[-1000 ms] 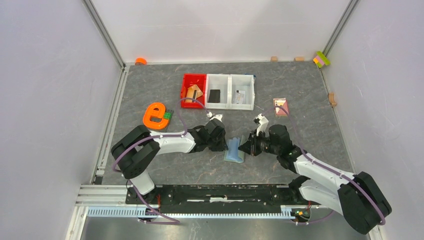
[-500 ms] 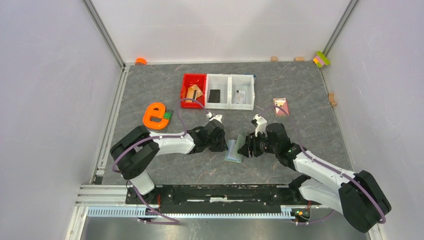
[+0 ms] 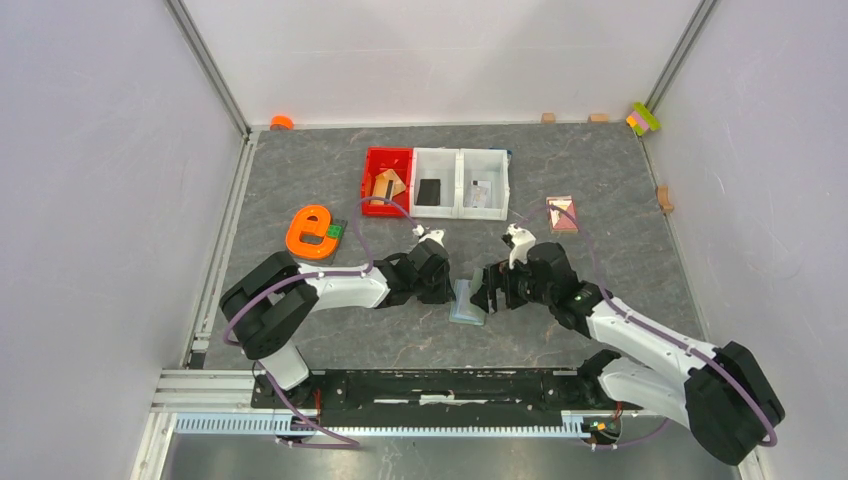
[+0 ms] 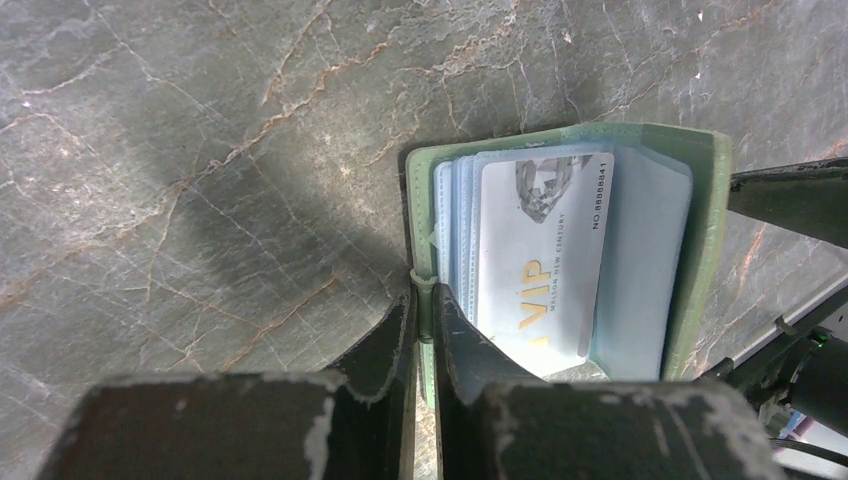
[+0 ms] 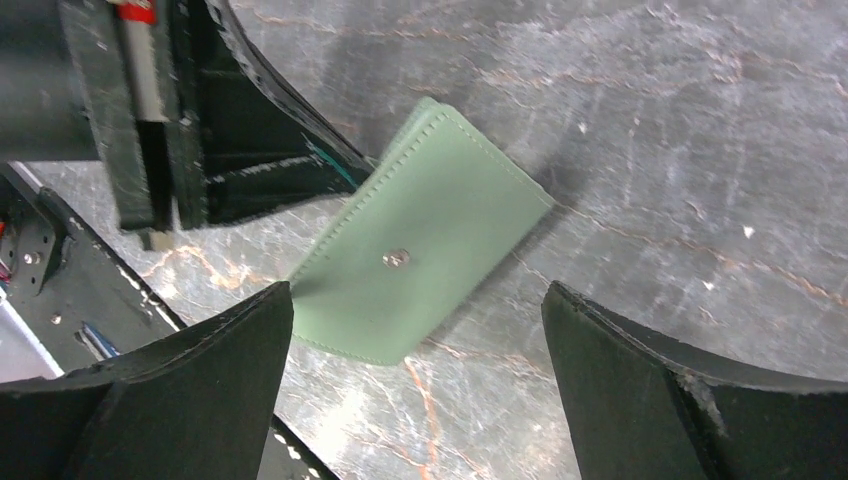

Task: Take the credit cards out of the card holder
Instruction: Remove the credit card from the card holder.

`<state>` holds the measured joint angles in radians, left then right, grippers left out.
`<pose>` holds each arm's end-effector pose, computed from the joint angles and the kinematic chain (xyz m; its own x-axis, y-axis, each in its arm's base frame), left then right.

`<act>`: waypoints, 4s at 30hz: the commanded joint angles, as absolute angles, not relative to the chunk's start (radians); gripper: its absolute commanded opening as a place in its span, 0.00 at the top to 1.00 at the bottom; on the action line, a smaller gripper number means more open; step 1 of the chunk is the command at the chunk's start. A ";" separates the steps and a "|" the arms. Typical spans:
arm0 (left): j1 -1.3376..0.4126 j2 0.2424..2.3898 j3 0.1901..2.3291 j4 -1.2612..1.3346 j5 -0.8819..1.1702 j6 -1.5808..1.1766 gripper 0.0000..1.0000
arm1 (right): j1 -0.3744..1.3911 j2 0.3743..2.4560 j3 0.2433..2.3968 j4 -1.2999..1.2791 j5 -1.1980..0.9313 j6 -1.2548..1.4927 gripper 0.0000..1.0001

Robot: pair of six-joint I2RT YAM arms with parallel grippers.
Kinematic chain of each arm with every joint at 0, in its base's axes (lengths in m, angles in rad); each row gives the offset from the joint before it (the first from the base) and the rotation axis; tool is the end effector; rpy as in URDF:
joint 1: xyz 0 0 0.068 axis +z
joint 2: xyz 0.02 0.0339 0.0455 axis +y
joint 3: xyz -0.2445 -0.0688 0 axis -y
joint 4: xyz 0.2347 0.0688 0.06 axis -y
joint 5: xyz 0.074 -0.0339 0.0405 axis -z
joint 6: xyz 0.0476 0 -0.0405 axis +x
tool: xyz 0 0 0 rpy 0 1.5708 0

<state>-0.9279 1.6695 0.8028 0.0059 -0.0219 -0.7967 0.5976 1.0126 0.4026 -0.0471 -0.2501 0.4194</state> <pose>0.1933 -0.2563 0.1246 -0.8839 -0.0124 -0.4675 0.2283 0.8610 -0.4545 0.1689 0.1292 0.1622 -0.7492 -0.0326 -0.6616 -0.4402 0.7708 0.4605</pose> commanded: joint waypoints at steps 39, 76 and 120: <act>-0.885 1.507 0.615 0.029 0.098 -0.857 0.83 | 0.691 1.044 0.286 0.040 -0.111 0.541 0.67; -0.890 1.252 0.445 0.043 0.169 -0.942 0.00 | 0.692 0.981 0.267 0.087 -0.041 0.534 1.00; -0.615 1.002 0.291 0.686 0.486 -0.910 0.00 | 0.574 0.854 0.481 0.260 -0.489 0.799 1.00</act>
<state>-0.6209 0.9634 0.2283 0.5827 0.4259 -0.8829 0.5808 0.8627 0.4675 0.1490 -0.4030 0.7269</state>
